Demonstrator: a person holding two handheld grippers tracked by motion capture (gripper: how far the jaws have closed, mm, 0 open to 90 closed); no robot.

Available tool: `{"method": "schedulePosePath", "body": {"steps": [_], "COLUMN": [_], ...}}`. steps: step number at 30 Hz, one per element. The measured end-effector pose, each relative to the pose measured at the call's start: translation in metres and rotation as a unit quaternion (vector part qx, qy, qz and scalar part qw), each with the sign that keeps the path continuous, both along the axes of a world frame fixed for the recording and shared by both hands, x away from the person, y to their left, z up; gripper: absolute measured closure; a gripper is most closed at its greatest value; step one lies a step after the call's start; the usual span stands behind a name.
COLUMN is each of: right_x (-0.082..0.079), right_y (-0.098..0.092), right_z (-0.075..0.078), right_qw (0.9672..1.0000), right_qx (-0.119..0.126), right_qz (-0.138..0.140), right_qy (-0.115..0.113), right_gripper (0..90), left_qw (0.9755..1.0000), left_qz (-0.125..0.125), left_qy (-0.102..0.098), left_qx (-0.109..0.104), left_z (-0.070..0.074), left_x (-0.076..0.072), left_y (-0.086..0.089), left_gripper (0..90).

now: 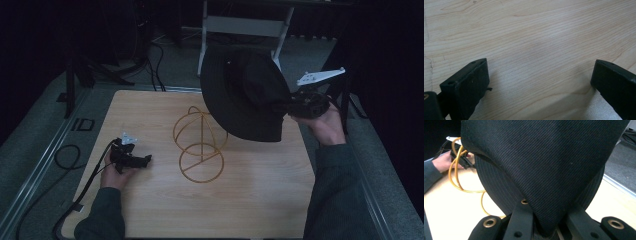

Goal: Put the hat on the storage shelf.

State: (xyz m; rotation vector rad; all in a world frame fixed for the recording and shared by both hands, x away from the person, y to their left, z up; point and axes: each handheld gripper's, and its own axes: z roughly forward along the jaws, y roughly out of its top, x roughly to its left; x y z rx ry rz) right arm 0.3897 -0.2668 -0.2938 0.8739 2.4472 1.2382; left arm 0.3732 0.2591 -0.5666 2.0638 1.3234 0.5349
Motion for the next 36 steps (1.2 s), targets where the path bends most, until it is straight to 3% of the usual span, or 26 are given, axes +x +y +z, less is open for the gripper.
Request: {"method": "schedulePosePath", "body": {"steps": [18, 36], "right_x": [-0.011, -0.010], "right_y": [0.011, 0.040], "right_z": [0.010, 0.011], "right_qw": [0.9985, 0.9937], "right_qx": [-0.012, -0.047], "right_qz": [0.053, 0.102], "right_qy": [-0.005, 0.005], "right_gripper": [87.2, 87.1], "left_qw": [1.0000, 1.0000], "left_qz": [0.000, 0.000], "left_qy": [-0.001, -0.001], "left_qx": [0.000, 0.000], "left_z": [0.000, 0.000], "left_x": [0.000, 0.000], "left_y": [0.000, 0.000], "left_gripper": [2.0, 2.0]}}
